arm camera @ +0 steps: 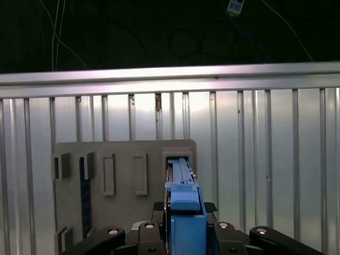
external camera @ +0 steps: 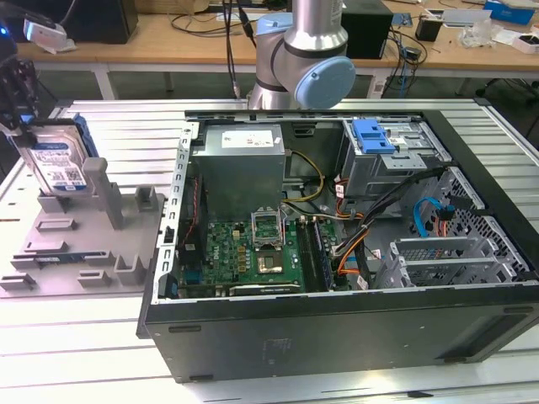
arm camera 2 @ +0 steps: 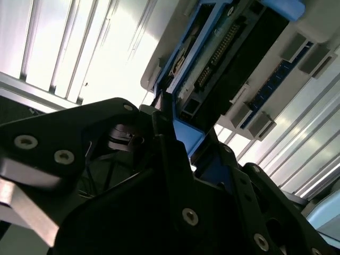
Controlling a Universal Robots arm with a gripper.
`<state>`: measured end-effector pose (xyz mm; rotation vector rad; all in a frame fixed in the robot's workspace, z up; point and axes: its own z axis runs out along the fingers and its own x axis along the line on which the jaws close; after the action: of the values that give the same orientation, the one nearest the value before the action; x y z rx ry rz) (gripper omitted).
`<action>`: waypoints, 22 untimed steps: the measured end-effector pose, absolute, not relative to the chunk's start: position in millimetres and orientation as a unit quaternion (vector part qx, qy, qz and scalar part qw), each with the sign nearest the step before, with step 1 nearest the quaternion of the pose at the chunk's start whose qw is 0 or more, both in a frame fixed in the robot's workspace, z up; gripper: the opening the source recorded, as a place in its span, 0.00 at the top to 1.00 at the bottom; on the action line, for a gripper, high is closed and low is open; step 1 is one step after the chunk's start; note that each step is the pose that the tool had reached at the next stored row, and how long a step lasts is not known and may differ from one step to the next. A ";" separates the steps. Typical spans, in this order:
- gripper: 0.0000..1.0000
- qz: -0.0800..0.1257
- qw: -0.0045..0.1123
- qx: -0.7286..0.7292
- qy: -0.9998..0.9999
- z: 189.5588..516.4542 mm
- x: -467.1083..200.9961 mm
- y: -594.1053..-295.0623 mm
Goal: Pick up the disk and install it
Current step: 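Pick up the disk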
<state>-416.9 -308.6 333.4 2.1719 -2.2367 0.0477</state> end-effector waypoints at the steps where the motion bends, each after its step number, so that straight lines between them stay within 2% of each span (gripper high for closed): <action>1: 0.63 0.015 0.012 0.697 -0.717 336.3 -416.9 -308.6; 15: 0.63 0.015 0.012 0.697 -0.717 395.6 -416.9 -308.6; 20: 0.63 0.015 0.012 0.697 -0.717 452.7 -416.9 -309.1; 22: 0.63 0.015 0.012 0.697 -0.717 463.3 -416.9 -309.3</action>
<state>-416.9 -309.3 463.3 2.1719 -2.2367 0.0477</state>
